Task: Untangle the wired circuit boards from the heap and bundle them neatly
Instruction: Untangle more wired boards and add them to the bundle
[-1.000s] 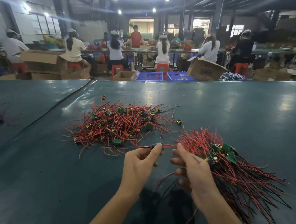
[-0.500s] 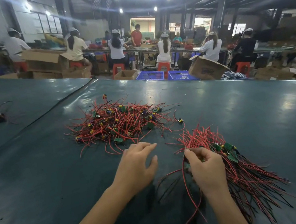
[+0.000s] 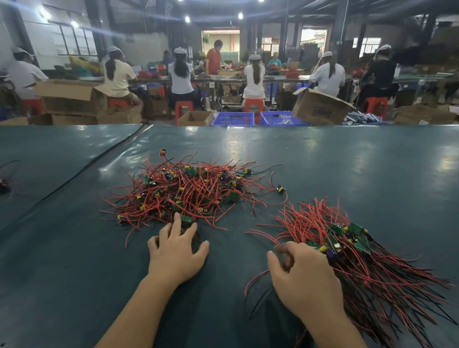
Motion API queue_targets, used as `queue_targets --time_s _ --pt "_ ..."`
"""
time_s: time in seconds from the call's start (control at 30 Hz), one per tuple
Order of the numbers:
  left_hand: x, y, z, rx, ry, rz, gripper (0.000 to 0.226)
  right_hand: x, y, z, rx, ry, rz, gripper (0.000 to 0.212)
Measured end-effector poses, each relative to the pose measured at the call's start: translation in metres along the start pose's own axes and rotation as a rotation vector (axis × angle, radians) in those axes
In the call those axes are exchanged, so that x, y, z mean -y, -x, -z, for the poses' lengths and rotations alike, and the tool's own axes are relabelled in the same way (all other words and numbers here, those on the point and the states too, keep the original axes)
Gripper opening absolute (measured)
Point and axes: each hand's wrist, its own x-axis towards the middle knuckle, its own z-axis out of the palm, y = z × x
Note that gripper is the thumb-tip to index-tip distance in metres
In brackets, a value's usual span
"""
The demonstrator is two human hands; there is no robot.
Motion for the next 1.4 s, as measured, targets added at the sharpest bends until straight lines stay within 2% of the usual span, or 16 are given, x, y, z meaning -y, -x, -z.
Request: queue_targets --time_s 0.2,0.3,0.4,0.6,0.77,0.97,1.1,1.23,1.3,1.4 --pt "0.001 -0.001 -0.001 0.003 -0.014 -0.025 0.059 0.005 0.001 -0.011 0.061 -0.283 0.162 0.019" --pt "0.000 0.000 -0.001 -0.066 0.004 0.001 0.058 0.005 0.001 -0.018 0.148 -0.346 0.159 0.033" --pt "-0.001 0.003 -0.001 -0.171 0.021 -0.001 0.054 0.000 0.000 -0.020 0.239 -0.261 0.139 0.046" --pt "-0.002 0.007 0.005 -0.344 0.025 0.001 0.042 -0.009 -0.005 -0.014 0.157 -0.065 0.082 0.048" --pt "-0.001 0.012 0.006 -0.314 0.095 -0.027 0.035 -0.010 -0.005 -0.013 0.150 -0.001 0.051 0.048" --pt "-0.004 0.021 0.011 -0.328 0.162 -0.021 0.020 -0.011 -0.006 -0.013 0.141 -0.113 0.033 0.043" --pt "-0.018 0.032 0.018 -0.501 0.298 -0.128 0.015 -0.006 -0.007 -0.012 0.078 -0.337 0.021 0.029" --pt "-0.044 0.047 0.027 -0.653 0.435 -0.338 0.014 0.001 -0.006 -0.011 0.056 -0.519 0.073 0.013" --pt "-0.056 0.054 0.031 -0.710 0.486 -0.458 0.014 0.004 -0.006 -0.011 0.064 -0.635 0.064 0.022" --pt "-0.070 0.065 0.033 -0.701 0.511 -0.658 0.020 0.008 -0.006 -0.010 0.068 -0.809 0.036 0.030"
